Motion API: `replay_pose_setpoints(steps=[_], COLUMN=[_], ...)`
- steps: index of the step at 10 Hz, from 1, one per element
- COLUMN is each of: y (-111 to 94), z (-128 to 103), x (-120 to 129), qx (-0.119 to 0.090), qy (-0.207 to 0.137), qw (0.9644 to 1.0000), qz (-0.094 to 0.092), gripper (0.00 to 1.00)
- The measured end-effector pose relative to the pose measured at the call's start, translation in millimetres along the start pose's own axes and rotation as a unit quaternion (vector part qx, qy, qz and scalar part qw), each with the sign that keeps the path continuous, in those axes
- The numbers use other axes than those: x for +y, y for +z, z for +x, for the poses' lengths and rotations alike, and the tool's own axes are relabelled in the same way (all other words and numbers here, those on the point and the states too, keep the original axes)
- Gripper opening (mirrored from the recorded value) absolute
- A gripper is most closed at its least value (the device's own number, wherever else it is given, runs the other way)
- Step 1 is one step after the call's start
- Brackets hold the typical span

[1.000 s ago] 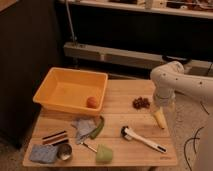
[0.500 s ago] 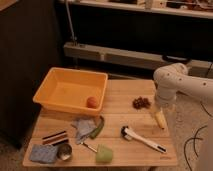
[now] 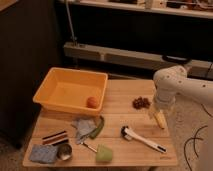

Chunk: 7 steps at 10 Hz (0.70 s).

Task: Place banana in tray

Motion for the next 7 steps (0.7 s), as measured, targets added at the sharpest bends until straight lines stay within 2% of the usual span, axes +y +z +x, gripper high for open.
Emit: replay_pose_setpoints(steps=[7], y=[15.3], z=[0.3], x=[-5.3], qx=[-0.002], qy=[0.005], qw=[0.9999], qz=[-0.015], gripper=[0.65])
